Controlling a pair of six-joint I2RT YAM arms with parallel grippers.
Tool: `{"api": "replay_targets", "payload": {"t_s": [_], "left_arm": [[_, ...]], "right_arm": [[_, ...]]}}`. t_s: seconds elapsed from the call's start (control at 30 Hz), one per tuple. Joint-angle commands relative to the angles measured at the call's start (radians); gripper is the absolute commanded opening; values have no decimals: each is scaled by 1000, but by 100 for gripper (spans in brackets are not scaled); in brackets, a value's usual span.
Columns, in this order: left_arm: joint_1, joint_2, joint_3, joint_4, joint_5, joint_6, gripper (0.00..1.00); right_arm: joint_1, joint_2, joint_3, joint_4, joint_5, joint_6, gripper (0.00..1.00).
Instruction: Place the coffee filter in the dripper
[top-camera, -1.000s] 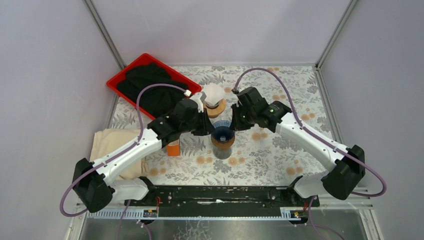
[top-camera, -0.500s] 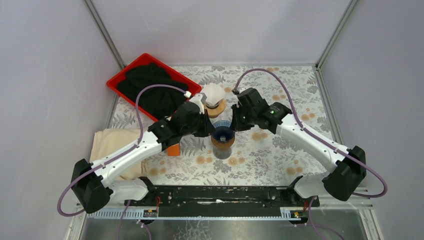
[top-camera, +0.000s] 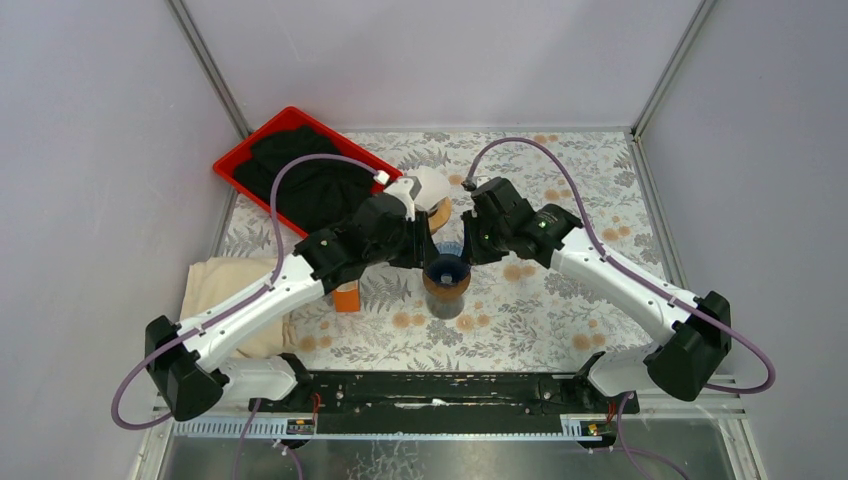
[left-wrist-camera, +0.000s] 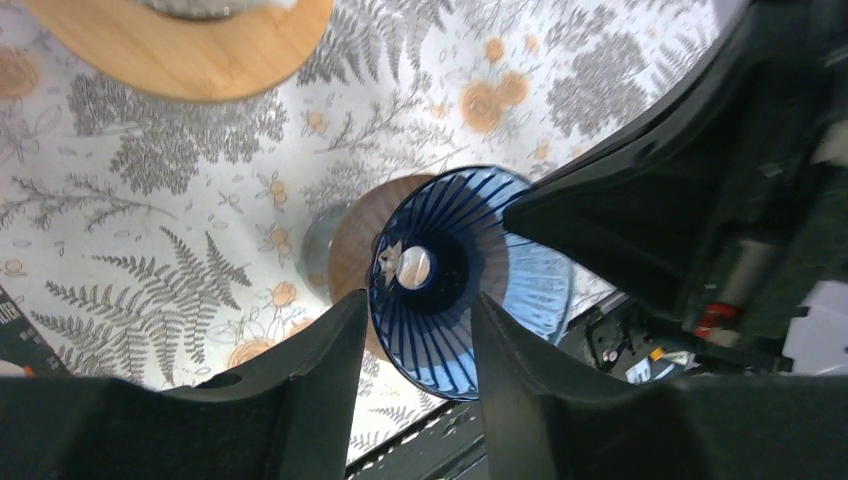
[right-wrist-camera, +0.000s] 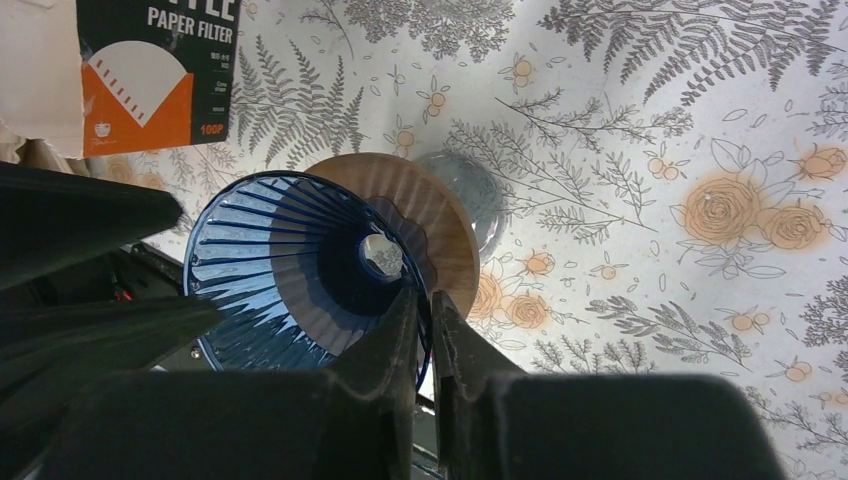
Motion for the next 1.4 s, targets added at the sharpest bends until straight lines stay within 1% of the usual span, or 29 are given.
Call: {"api": "replay_targets", "payload": {"t_s": [0.0, 0.07, 0.17, 0.33, 0.5, 0.6, 0.73, 0.97, 1.07, 1.17, 1.37], "left_arm": [[17, -17, 73, -3, -38, 39, 52], [28, -23, 88, -17, -40, 48, 53], [58, -39, 99, -40, -49, 62, 57], [148, -86, 94, -88, -69, 88, 59], [231, -135, 83, -162, -136, 123, 60], [294, -159, 67, -195, -148, 138, 60], [360, -172, 36, -230, -132, 151, 60], [437, -160, -36, -249, -78, 153, 60], [455, -146, -53, -263, -73, 151, 58], [468, -143, -64, -271, -80, 154, 51], [480, -102, -79, -270, -69, 163, 46]], "right_arm": [[8, -16, 37, -62, 63, -16, 16], [7, -21, 48, -58, 49, -16, 19], [7, -27, 75, -62, 39, -25, 31], [7, -32, 125, -71, 42, -49, 42], [8, -52, 138, -52, 47, -70, 48], [8, -77, 132, -31, 68, -80, 52], [8, -117, 113, -2, 113, -92, 55], [7, -216, 38, 74, 215, -101, 64], [7, -260, 5, 107, 247, -111, 71], [7, -291, -22, 136, 269, -122, 75], [7, -304, -40, 157, 297, -135, 78]]}}
